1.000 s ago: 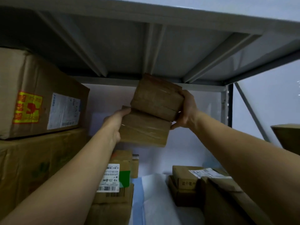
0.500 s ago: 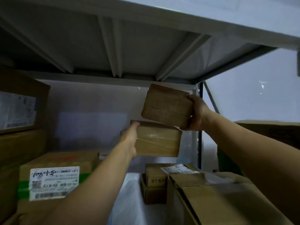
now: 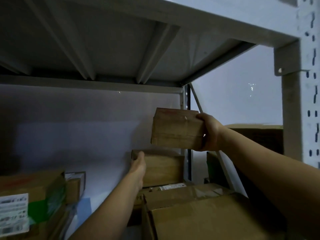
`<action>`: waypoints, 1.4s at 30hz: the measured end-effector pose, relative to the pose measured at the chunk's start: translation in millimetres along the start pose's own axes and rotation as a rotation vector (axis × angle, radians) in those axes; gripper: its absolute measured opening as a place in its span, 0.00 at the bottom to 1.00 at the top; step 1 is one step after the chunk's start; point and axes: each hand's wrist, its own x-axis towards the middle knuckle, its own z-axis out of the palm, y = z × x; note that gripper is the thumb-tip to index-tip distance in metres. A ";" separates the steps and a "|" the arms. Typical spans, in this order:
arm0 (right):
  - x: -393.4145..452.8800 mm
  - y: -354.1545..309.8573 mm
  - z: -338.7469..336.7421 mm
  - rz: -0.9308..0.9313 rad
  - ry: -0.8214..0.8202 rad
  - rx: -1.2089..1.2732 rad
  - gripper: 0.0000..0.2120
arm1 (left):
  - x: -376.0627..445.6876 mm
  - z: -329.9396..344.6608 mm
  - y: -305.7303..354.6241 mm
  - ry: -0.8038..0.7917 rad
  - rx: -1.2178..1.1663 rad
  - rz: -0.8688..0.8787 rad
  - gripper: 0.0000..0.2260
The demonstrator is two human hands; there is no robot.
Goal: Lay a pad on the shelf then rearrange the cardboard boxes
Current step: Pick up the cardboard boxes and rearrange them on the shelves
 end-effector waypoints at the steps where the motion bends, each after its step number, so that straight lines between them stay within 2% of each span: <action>1: 0.2 0.9 -0.6 -0.001 -0.005 -0.014 0.18 | -0.8 -0.6 0.4 0.013 0.026 0.007 0.29; 3: 0.4 2.2 0.1 -0.003 -0.008 -0.035 0.18 | -2.0 -4.2 -2.1 0.015 0.055 0.019 0.28; 5: 1.3 2.7 2.5 -0.005 -0.016 -0.037 0.18 | 4.5 -7.0 -7.1 0.037 0.089 0.046 0.36; 6: 2.5 2.9 4.1 -0.002 -0.018 -0.035 0.18 | 11.2 -10.4 -9.3 0.089 0.103 0.057 0.41; 7: 3.9 3.2 6.0 0.006 -0.023 -0.034 0.18 | 12.1 -13.9 -6.1 0.163 0.135 0.091 0.41; 9: 6.4 4.0 10.0 0.025 -0.039 -0.031 0.19 | -4.4 -17.5 10.6 0.327 0.198 0.262 0.28; 10: 8.4 4.4 12.0 0.033 -0.051 -0.033 0.19 | -11.1 -18.7 19.8 0.324 0.161 0.389 0.24; 11: 10.5 5.3 13.8 0.041 -0.066 -0.036 0.19 | -17.9 -20.1 27.8 0.241 0.107 0.485 0.23; 14: 14.6 7.0 19.2 0.020 -0.113 -0.062 0.19 | -28.0 -19.0 39.2 -0.069 0.119 0.573 0.20; 16: 20.3 7.0 21.3 -0.028 -0.161 -0.061 0.19 | -27.8 -18.7 39.7 -0.097 0.243 0.598 0.17; 18: 25.9 7.4 20.9 -0.072 -0.231 -0.079 0.19 | -27.6 -17.3 39.3 -0.033 0.274 0.637 0.18; 21: 32.5 15.3 19.9 -0.080 -0.258 -0.216 0.19 | -20.6 -16.7 28.2 0.054 0.288 0.646 0.20; 25: 39.3 28.8 22.3 -0.097 -0.220 -0.356 0.08 | -9.6 -16.6 17.1 0.085 0.255 0.642 0.20; 28: 42.6 33.2 25.1 -0.088 -0.191 -0.468 0.08 | -1.3 -17.6 12.6 0.088 0.242 0.624 0.19; 33: 38.5 41.9 30.8 -0.105 -0.173 -0.627 0.16 | 1.5 -19.3 5.3 0.131 0.239 0.604 0.21; 36: 36.0 42.1 31.9 -0.132 -0.150 -0.663 0.09 | -2.1 -19.4 4.2 0.142 0.265 0.580 0.22; 38: 35.3 40.5 32.5 -0.173 -0.078 -0.651 0.04 | -9.3 -21.2 5.9 0.147 0.277 0.563 0.23; 42: 37.6 33.6 34.0 -0.354 0.168 -0.669 0.05 | -29.4 -31.0 12.3 0.213 0.301 0.525 0.19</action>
